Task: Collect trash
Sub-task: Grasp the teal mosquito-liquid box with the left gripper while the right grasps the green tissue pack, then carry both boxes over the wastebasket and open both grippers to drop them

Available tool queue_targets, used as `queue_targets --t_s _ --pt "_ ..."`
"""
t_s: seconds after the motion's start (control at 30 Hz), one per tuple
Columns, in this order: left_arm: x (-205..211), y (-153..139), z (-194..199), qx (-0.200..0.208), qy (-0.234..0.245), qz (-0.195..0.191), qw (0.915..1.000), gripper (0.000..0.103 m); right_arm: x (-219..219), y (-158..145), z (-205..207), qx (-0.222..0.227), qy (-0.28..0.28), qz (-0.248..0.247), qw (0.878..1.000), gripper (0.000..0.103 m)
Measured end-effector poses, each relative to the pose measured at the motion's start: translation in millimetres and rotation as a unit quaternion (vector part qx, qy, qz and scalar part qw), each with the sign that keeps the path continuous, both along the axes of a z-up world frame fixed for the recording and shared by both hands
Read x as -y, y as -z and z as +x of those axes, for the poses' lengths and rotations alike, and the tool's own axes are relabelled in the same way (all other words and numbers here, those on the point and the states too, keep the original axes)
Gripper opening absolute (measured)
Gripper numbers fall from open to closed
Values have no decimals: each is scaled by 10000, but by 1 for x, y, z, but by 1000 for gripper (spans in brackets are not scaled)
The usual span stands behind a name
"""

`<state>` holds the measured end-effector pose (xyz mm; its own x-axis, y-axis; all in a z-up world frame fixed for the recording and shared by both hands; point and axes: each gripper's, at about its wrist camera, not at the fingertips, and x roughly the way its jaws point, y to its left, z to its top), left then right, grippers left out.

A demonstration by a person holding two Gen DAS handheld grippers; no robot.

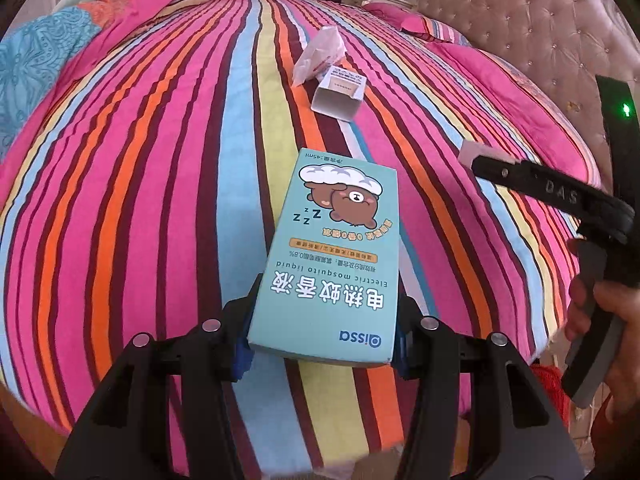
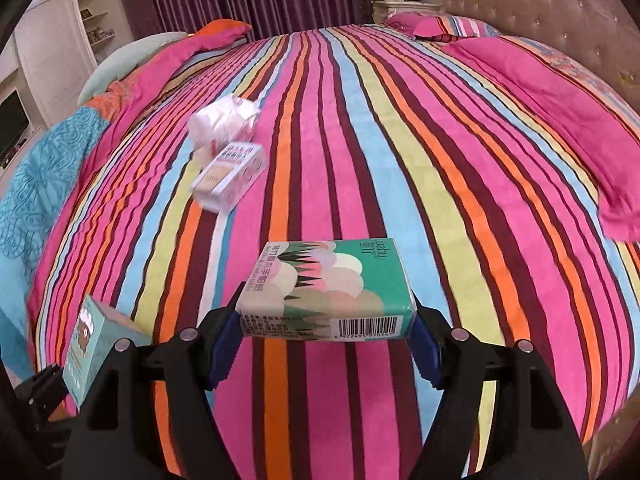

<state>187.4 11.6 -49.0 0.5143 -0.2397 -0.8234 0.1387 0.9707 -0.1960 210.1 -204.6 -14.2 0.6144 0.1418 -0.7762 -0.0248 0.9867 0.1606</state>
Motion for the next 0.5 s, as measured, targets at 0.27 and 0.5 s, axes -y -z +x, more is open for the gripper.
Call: queue_targets --t_s 0.27,0.5 --pt "-4 -10 -58 50 125 -17 9999 51 -7 -6 -61 9 -130 -38 9999 68" --pt "-6 -5 -109 -13 261 145 9996 51 -17 -6 -111 -11 -232 -52 9997 68"
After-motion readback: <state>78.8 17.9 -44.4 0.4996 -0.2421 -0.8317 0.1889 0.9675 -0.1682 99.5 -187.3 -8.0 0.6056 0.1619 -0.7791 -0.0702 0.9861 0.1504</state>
